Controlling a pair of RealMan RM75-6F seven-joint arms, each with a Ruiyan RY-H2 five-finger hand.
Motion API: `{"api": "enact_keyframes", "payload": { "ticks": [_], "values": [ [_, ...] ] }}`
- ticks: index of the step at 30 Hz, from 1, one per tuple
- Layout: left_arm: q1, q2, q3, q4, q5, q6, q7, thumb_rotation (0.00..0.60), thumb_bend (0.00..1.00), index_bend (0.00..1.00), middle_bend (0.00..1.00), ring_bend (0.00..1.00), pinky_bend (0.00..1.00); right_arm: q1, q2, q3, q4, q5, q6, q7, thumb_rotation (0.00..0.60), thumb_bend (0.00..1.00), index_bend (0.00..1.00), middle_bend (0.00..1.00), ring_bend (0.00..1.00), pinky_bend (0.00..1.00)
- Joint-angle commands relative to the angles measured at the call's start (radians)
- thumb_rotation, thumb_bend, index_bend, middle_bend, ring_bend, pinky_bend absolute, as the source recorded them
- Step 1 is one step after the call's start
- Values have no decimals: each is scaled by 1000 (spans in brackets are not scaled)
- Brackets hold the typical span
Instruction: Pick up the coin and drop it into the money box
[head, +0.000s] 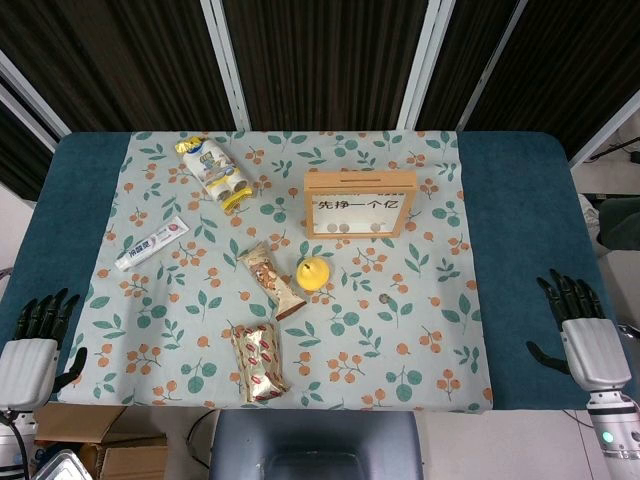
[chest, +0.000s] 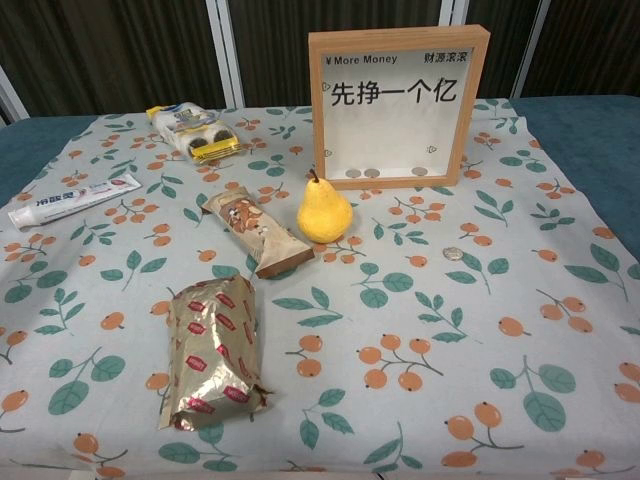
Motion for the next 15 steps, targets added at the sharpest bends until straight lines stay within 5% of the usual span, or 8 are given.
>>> {"api": "enact_keyframes", "payload": {
  "ticks": [1, 15],
  "values": [
    [0, 0, 1, 2, -1, -2, -2, 600, 397, 0, 0, 0, 0, -1, 1, 1, 1, 1, 2, 0, 600, 365, 0, 0, 0, 0],
    [-1, 4, -2, 4, 5, 1, -9, 600, 396, 0, 0, 0, 0, 13, -4, -10, -13, -27, -12, -34, 600, 365, 0, 0, 0, 0]
  ]
}}
